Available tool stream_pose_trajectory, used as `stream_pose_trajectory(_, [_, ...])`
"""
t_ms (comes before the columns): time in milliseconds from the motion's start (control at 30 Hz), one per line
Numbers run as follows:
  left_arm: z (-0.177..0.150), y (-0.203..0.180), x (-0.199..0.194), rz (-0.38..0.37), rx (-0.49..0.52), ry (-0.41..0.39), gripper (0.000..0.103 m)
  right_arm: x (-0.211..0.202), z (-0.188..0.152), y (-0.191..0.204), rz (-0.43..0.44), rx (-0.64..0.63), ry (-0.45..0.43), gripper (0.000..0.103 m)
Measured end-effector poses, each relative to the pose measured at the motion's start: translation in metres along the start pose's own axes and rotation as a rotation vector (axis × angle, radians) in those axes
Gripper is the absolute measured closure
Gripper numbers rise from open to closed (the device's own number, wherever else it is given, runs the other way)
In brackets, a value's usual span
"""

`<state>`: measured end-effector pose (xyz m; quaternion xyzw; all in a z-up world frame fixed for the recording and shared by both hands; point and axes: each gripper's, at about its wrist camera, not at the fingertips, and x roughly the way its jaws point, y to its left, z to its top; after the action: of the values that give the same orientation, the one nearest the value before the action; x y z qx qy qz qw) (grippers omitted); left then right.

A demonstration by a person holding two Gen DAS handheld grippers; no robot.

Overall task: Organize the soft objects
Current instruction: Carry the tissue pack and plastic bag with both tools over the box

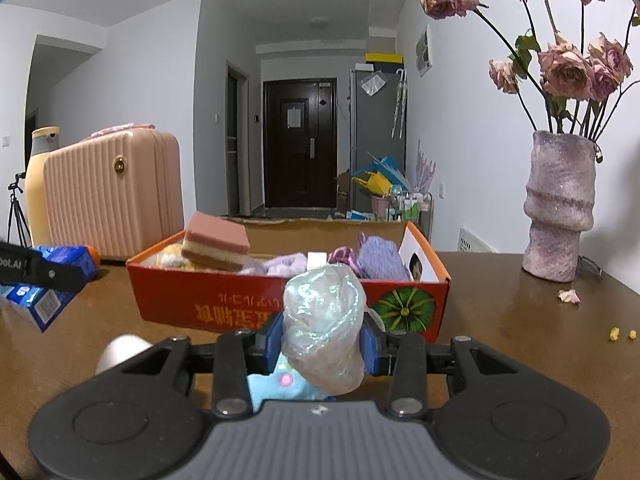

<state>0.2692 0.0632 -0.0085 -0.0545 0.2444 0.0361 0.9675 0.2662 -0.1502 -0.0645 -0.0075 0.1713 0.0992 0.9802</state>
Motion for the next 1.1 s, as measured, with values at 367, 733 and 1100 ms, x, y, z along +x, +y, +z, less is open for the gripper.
stream_pose_trajectory(367, [0.025, -0.034, 0.012, -0.046, -0.028, -0.066, 0.050, 0.014, 0.011, 0.002, -0.001, -0.001, -0.055, 0.064])
stream_pose_trajectory(733, [0.043, -0.061, 0.037, -0.067, -0.015, -0.100, 0.050, 0.039, 0.025, -0.005, -0.020, 0.006, -0.091, 0.064])
stream_pose_trajectory(1100, [0.063, -0.078, 0.073, -0.074, -0.013, -0.122, 0.050, 0.078, 0.040, -0.012, -0.032, 0.008, -0.111, 0.064])
